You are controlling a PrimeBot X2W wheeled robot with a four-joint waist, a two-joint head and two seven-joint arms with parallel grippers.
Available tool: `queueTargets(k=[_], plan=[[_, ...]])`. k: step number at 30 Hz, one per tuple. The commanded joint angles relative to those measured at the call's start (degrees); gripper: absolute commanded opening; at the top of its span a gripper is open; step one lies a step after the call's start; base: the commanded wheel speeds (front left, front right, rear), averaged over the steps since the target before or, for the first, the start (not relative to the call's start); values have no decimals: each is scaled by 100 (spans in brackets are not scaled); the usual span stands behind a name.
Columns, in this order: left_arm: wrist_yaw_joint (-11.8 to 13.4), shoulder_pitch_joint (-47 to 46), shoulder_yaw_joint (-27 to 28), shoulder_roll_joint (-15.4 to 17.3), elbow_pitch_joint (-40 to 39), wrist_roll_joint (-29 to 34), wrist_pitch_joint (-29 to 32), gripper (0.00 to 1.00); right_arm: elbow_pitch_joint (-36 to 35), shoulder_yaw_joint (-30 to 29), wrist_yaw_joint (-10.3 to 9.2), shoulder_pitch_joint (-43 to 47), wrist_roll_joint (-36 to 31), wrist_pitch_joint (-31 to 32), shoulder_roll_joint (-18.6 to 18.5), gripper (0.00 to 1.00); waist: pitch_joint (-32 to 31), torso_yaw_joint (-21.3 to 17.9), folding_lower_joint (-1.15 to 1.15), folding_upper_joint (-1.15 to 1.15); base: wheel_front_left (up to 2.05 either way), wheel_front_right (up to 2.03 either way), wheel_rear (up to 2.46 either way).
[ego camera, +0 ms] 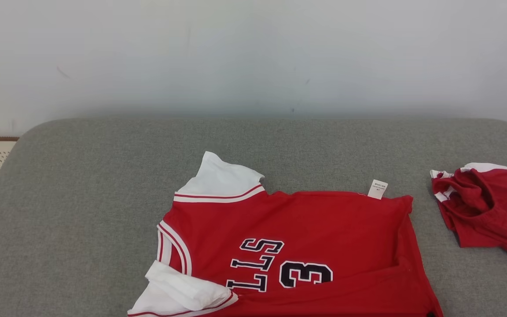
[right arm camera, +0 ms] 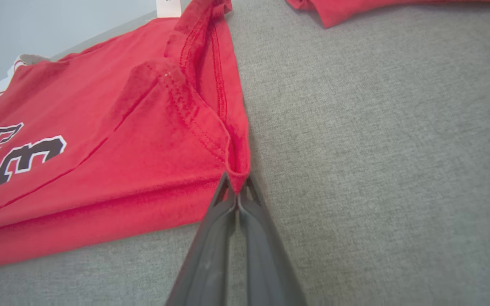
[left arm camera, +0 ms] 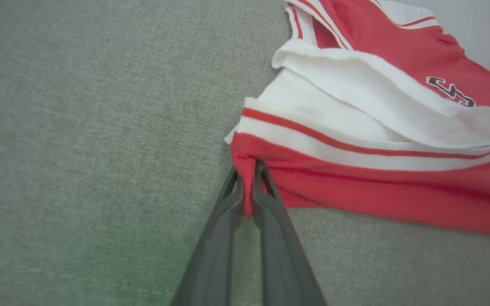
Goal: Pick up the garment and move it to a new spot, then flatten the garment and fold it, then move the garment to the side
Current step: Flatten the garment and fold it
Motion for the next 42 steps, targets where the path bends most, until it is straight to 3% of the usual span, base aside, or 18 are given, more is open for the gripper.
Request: queueTargets(k=[1,2,3,4,5,6,12,21,31,42], plan=[[26,101,97,88,78,52,-7,0,6,-48,-11,105,51,-8,-78,0,0,5,1,1,0,0,0],[32,86,102,87,90,54,-7,0,18,-61,-11,114,60,-8,-83,0,8,4,1,1,0,0,0],[56,62,102,88,89,62,-7,0,45,-103,-11,111,67,-8,-78,47,18,3,1,1,0,0,0],[106,30,95,88,29,89,-7,27,44,-140,-12,83,62,-9,-72,100,33,2,1,1,0,0,0],[127,-9,91,89,-55,90,-8,81,6,-224,-12,26,45,-9,-74,100,56,4,1,1,0,0,0],[165,-55,86,88,-178,132,-8,100,-54,-309,-10,-21,1,-9,-81,100,84,9,1,1,0,0,0],[328,-432,21,51,-1037,469,-7,100,-465,-740,-9,-475,-425,-5,-19,100,419,68,1,1,0,0,0],[147,-1524,-272,54,-856,735,-7,100,-340,-442,-9,-1571,-639,-5,-119,100,937,76,1,1,0,0,0],[-120,-3220,-676,58,321,889,-7,100,31,-50,-9,-2644,-565,-6,-221,100,1493,-14,1,1,0,0,0],[-343,-5237,-1079,234,2183,1011,138,100,116,467,-9,-3571,-448,-5,-144,100,2166,-440,1,1,0,0,0]])
